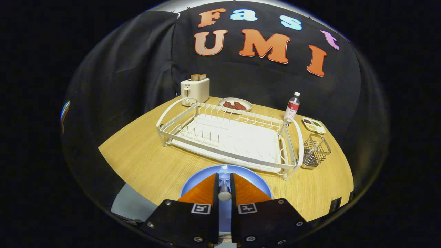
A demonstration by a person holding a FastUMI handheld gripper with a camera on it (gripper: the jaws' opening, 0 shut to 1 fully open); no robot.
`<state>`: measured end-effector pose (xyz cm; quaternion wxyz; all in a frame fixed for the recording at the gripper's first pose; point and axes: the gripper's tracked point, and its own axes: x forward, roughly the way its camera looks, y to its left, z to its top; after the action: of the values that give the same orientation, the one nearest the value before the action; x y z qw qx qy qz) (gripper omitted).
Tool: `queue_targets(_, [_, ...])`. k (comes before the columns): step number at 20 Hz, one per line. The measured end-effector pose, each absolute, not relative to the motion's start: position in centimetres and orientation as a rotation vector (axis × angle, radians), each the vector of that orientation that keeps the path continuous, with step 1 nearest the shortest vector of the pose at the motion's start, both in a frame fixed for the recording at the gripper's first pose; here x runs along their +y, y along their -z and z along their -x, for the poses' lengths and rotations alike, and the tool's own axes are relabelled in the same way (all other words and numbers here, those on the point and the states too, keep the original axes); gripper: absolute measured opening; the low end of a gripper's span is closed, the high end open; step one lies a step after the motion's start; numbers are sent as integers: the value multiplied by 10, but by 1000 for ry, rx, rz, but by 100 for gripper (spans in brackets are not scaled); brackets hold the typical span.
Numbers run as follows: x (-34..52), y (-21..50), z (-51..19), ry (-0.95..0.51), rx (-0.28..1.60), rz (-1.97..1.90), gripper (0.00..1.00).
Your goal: Take the plate from the dish rack, then take the spoon from the basket and place it into the plate.
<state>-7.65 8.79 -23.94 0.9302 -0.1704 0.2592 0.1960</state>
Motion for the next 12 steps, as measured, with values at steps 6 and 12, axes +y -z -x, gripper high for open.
queue_targets(6, [70, 220, 58, -323, 537, 280, 45])
queue_targets(12, [37, 155, 34, -225, 439, 247, 98])
